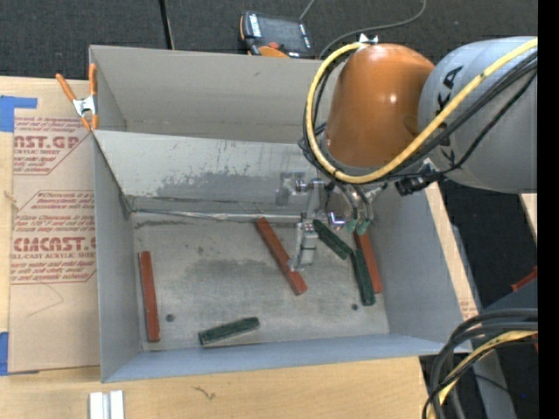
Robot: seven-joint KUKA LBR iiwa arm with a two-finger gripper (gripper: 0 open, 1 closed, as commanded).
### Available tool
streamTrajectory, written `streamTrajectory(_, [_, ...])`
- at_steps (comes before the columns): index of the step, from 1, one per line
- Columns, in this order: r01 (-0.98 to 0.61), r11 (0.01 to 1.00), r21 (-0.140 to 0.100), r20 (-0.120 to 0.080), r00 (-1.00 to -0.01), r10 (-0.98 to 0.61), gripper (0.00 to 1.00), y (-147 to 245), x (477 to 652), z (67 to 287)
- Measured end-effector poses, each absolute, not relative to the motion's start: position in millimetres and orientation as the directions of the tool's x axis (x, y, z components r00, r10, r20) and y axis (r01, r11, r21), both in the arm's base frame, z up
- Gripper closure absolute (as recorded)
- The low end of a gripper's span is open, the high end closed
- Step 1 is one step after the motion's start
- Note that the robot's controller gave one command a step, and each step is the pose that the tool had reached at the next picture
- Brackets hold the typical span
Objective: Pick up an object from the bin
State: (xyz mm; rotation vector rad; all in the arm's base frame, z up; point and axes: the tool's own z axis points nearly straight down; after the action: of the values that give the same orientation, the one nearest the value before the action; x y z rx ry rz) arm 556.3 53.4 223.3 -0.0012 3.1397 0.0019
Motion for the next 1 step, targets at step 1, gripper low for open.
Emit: streamTrajectory(1, [0.017, 1.0, 0.001, 0.009, -1.0, 0.017, 0.0, 91.9, 516.4, 128.4])
